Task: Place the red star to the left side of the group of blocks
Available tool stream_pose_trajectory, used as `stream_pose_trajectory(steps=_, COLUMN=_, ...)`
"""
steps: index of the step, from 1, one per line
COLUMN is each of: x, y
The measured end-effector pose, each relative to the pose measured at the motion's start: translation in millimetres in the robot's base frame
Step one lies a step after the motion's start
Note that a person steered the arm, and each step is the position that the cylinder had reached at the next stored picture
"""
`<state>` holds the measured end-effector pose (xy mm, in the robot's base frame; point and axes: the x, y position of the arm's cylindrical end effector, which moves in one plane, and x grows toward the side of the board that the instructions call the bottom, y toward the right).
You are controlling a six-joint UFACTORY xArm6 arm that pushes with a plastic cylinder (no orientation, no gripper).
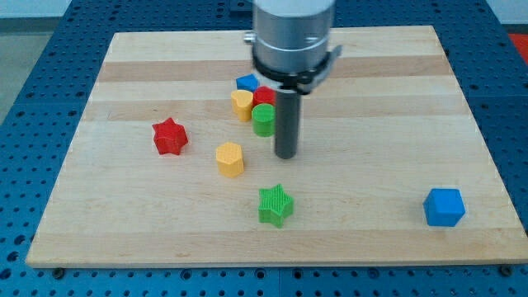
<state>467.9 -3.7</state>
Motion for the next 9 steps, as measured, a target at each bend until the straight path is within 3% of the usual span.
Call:
stream_pose_trajectory(steps=3, x=9.5, y=-56.2)
stream_pose_trajectory(steps=4, x=6.5, y=-112.3)
stream_pose_trajectory(steps=6, x=-30.2, y=-168.4)
stream_pose_trajectory(steps=7, x=-18.8, y=-171.3)
stream_pose_trajectory(steps=9, x=-18.0, y=-232.0)
